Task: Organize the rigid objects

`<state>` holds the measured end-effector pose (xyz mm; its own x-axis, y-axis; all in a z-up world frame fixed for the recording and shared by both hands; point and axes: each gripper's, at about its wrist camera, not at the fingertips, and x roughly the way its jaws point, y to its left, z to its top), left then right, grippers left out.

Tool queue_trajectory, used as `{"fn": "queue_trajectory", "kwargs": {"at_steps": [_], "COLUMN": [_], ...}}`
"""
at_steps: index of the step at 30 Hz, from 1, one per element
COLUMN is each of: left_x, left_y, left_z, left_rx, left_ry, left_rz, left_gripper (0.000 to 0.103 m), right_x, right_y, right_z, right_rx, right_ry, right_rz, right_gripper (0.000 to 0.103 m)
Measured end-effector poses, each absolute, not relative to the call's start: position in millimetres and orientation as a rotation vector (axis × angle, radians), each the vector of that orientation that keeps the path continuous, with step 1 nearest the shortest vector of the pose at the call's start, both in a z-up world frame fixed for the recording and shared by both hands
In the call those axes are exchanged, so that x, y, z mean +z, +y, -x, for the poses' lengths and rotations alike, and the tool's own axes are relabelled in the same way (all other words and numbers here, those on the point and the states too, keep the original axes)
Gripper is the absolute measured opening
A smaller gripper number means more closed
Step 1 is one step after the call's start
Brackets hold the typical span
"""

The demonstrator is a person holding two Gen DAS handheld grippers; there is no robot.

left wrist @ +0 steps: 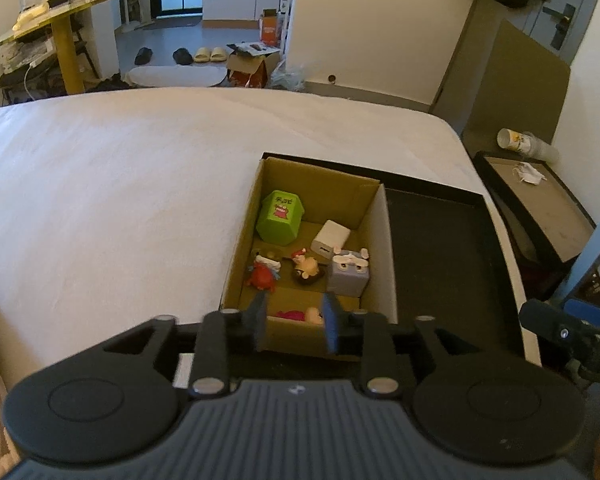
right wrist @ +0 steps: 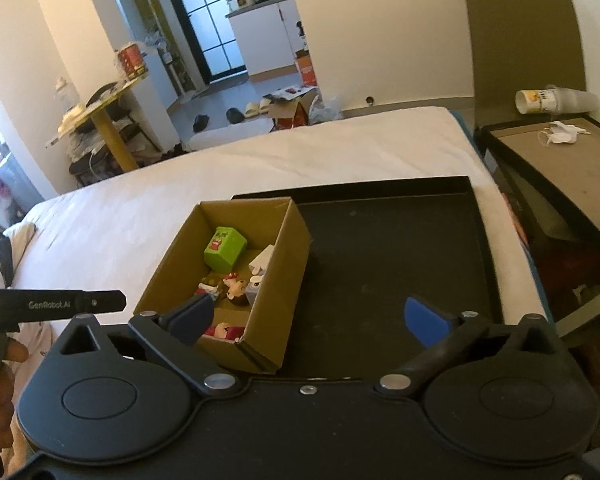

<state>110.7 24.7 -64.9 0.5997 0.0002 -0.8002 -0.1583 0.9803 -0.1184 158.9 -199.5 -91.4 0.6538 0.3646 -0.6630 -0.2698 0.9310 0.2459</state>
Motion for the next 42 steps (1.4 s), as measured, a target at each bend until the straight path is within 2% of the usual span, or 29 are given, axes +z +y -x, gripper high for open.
{"fn": "queue_trajectory", "kwargs": {"at_steps": [4, 13, 28, 42], "left_x": [-56, -31, -3, 13], "left_y": [20, 13, 8, 4], "left_z": [-101, -78, -37, -3], "left_rx": [0.083, 0.062, 0.057, 0.057], "left_ry": [0.899, 0.85, 0.797, 0.757], "left_rz": [0.173, 0.158, 0.129, 0.115], "left_gripper": [0.056, 0.083, 0.092, 0.093], "right_x": [-84, -71, -47, -28], "right_y": [-204, -211, -209, -210], "right_z": [-150, -128, -87, -56], "right_rx": [0.344, 0.294, 0.253, 0.248], "right_ry": [0.766, 0.762, 0.691, 0.637], "right_rz": [-0.132, -0.129, -0.108, -0.109], "right_gripper": [0.103, 0.103, 0.103, 0.103]}}
